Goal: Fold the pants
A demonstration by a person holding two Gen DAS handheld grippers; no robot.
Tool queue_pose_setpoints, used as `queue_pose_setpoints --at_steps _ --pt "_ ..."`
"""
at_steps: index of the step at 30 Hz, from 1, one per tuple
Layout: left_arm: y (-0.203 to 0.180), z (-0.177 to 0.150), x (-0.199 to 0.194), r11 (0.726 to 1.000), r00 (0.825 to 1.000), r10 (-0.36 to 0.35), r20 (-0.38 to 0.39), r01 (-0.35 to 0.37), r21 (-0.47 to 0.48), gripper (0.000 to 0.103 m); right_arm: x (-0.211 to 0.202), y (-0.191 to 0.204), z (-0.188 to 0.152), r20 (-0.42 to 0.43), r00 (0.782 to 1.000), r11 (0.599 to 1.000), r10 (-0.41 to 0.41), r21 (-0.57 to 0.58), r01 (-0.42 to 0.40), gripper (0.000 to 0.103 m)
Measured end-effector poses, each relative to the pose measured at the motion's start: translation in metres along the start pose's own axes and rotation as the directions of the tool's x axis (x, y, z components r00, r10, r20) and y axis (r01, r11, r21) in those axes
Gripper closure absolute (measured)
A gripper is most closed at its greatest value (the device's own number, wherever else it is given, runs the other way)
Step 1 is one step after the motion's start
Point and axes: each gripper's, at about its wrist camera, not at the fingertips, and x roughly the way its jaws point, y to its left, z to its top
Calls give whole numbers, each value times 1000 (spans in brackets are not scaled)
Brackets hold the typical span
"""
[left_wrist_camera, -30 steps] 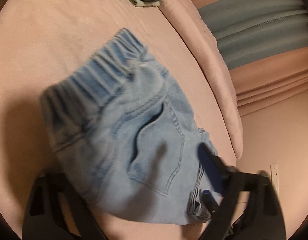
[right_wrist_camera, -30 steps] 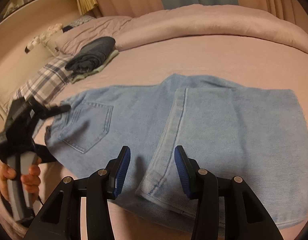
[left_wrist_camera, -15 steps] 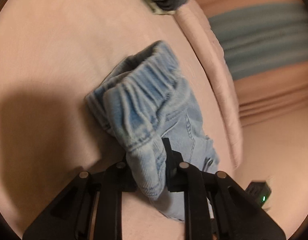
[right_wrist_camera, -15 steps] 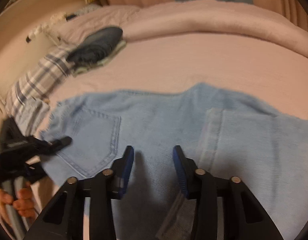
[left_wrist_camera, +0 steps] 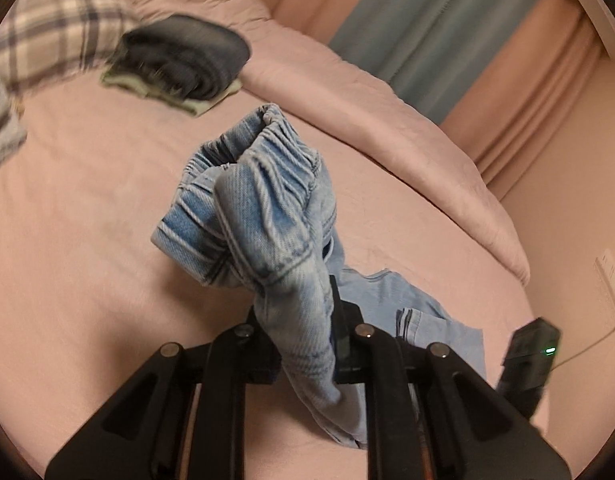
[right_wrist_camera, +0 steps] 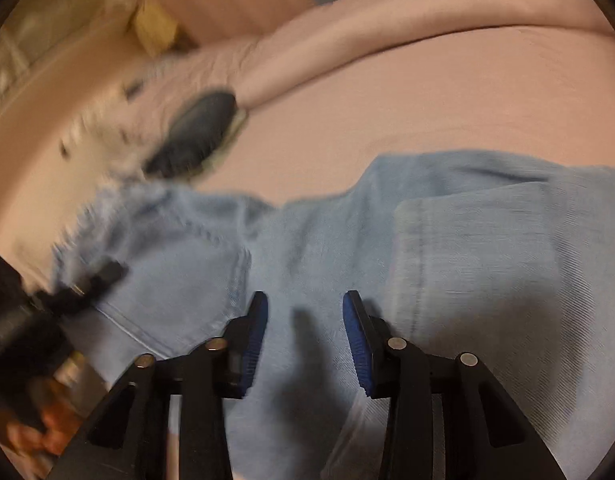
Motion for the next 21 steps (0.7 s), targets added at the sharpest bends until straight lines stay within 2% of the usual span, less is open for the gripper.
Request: queue_pose_setpoints --at_steps 1,3,5,8,12,17,20,21 --pt "-5 0 1 1000 1000 10 3 -10 24 88 -5 -3 0 14 1000 1000 20 15 -20 61" --pt "-17 -4 0 996 1000 20 6 -21 91 88 -20 -15 3 36 997 996 62 65 -64 51" --pt "-36 -6 3 985 1000 19 6 -19 173 88 -28 -26 4 35 996 990 83 114 -86 50" --pt "-56 -11 8 969 1000 -1 -10 3 248 88 -38 -52 3 55 989 959 138 240 -147 50" --pt "-76 -20 19 941 1000 -5 -31 16 338 88 -49 -85 -5 134 959 866 252 410 -285 47" --pt "-98 -30 35 894 998 10 -66 21 448 87 -54 -95 -8 184 932 806 313 468 -362 41" --pt "-103 -36 39 880 997 15 -81 25 474 87 -55 -93 -8 204 913 776 353 481 -407 39" --pt "-104 -36 41 876 996 19 -82 23 481 87 -55 -92 -8 214 900 757 380 488 -435 38"
